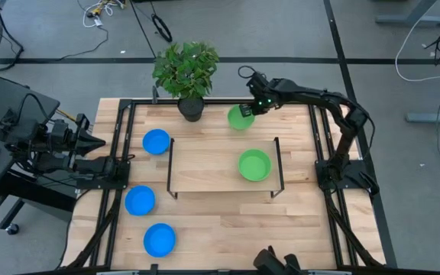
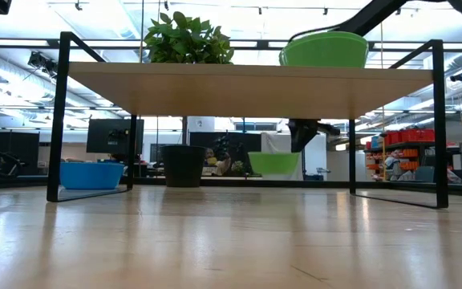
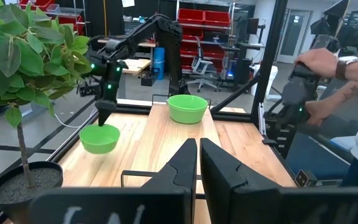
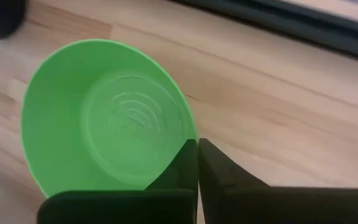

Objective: Pick & Place Mini bowls
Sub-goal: Stack the green bowl on the green bowls on the shelf

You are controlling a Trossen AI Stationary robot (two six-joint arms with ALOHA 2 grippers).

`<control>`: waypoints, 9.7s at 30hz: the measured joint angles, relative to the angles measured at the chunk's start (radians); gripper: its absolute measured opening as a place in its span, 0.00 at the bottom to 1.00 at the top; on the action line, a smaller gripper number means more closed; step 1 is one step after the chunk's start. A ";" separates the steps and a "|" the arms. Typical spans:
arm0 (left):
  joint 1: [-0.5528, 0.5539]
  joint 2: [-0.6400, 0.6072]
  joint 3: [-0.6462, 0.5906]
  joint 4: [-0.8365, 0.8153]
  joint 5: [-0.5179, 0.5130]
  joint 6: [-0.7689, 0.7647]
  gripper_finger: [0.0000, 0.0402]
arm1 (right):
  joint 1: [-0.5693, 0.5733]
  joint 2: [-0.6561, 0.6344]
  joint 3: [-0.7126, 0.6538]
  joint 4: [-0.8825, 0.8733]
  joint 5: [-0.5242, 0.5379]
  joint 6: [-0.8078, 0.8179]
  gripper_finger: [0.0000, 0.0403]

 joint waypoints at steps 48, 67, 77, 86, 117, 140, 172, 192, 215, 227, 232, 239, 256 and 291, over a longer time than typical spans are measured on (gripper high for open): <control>0.000 0.000 0.000 0.000 0.000 0.000 0.06 | 0.110 -0.522 0.270 -0.439 -0.057 -0.215 0.00; 0.000 0.000 0.000 0.000 0.000 0.000 0.06 | 0.381 -0.495 0.461 -0.692 -0.076 -0.175 0.00; 0.000 0.000 0.000 0.000 0.000 0.000 0.06 | 0.519 -0.407 0.468 -0.748 -0.087 -0.158 0.00; 0.000 0.000 0.000 0.000 0.000 0.000 0.06 | 0.565 -0.306 0.468 -0.760 -0.092 -0.209 0.00; 0.000 0.000 0.000 0.000 0.000 0.000 0.06 | 0.565 -0.174 0.468 -0.760 -0.011 -0.364 0.00; 0.000 0.000 0.000 0.000 0.000 0.000 0.06 | 0.565 -0.173 0.402 -0.687 -0.013 -0.405 0.00; 0.000 0.000 0.000 0.000 0.000 0.000 0.06 | 0.565 -0.200 0.402 -0.697 -0.039 -0.390 0.45; 0.000 0.000 0.000 0.000 0.000 0.000 0.06 | 0.562 -0.243 0.402 -0.635 -0.172 -0.575 0.12; 0.000 0.000 0.000 0.000 0.000 0.000 0.06 | 0.458 -0.241 0.259 -0.547 -0.381 -0.694 0.00; 0.000 0.000 0.000 0.000 0.000 0.000 0.06 | 0.435 -0.241 0.248 -0.505 -0.368 -0.706 0.00; 0.000 0.000 0.000 0.000 0.000 0.000 0.06 | 0.435 -0.241 0.248 -0.490 -0.300 -0.698 0.00; 0.000 0.000 0.000 0.000 0.000 0.000 0.06 | 0.435 -0.241 0.248 -0.491 -0.332 -0.689 0.00; 0.000 0.000 0.000 0.000 0.000 0.000 0.06 | 0.506 -0.276 0.248 -0.425 -0.331 -0.604 0.00; 0.000 0.000 0.000 0.000 0.000 0.000 0.06 | 0.498 -0.271 0.165 -0.369 -0.169 -0.550 0.00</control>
